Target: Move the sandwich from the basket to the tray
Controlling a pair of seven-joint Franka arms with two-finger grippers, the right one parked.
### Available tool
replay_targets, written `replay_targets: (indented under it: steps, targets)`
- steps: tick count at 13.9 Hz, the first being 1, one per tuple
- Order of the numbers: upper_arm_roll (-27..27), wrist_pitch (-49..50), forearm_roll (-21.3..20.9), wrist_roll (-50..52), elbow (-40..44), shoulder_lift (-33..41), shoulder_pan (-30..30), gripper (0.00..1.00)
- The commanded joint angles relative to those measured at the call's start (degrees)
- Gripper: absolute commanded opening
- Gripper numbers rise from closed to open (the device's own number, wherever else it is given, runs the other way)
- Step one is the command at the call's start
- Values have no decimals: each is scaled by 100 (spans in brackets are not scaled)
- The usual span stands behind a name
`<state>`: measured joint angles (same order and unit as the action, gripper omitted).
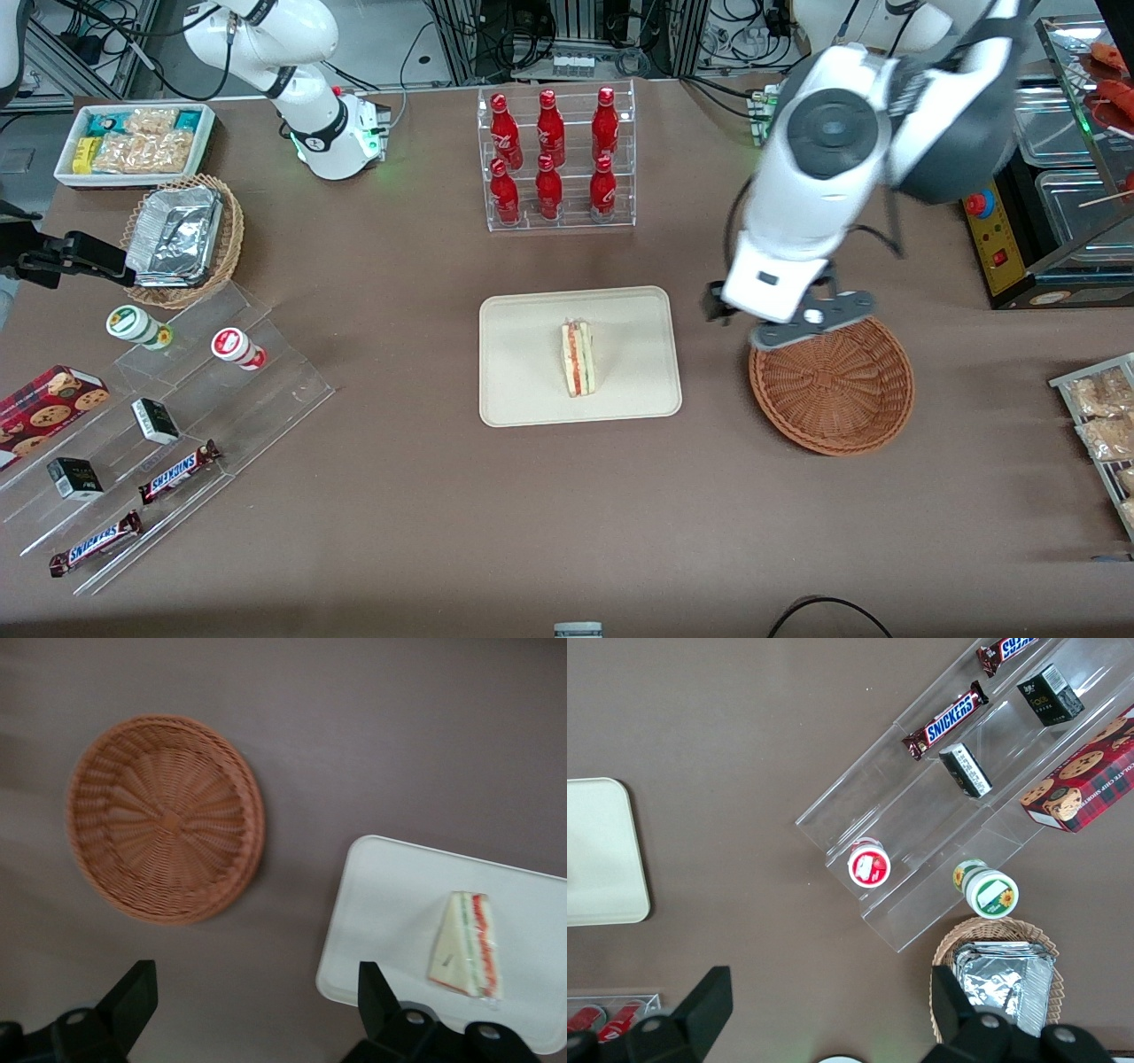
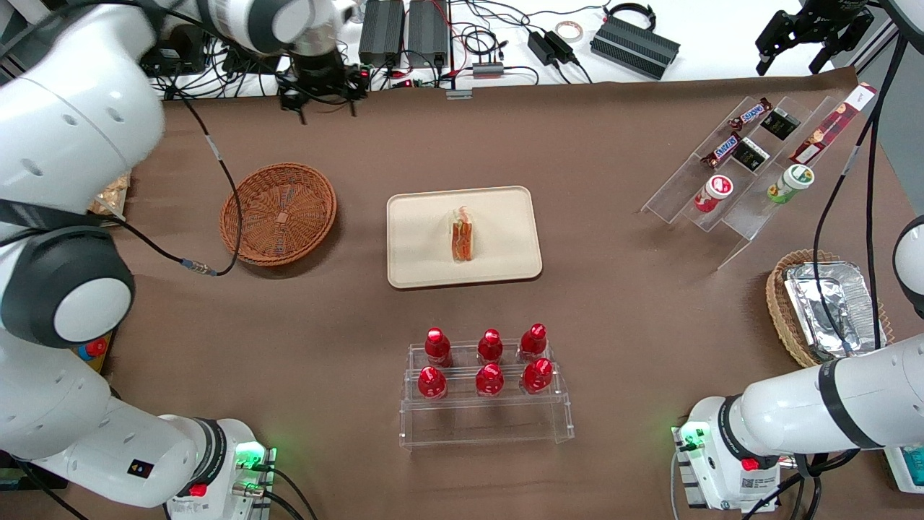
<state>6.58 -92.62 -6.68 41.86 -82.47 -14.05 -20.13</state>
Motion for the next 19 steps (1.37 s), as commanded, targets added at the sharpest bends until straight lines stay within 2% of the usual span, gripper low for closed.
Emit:
replay_targets:
  steps: [1, 5, 8, 13, 16, 19]
  targets:
    - [36, 322, 97, -861, -244, 525, 525, 100]
    - [36, 753, 369, -2363, -296, 903, 1421, 100]
    - [36, 754, 440, -2963, -655, 1272, 1792, 100]
    - [-60, 824, 492, -3685, -876, 1571, 1951, 100]
    - [-228, 841, 546, -3659, -211, 1143, 1828, 100]
    - [-315, 1000, 589, -3991, -173, 1167, 1819, 100]
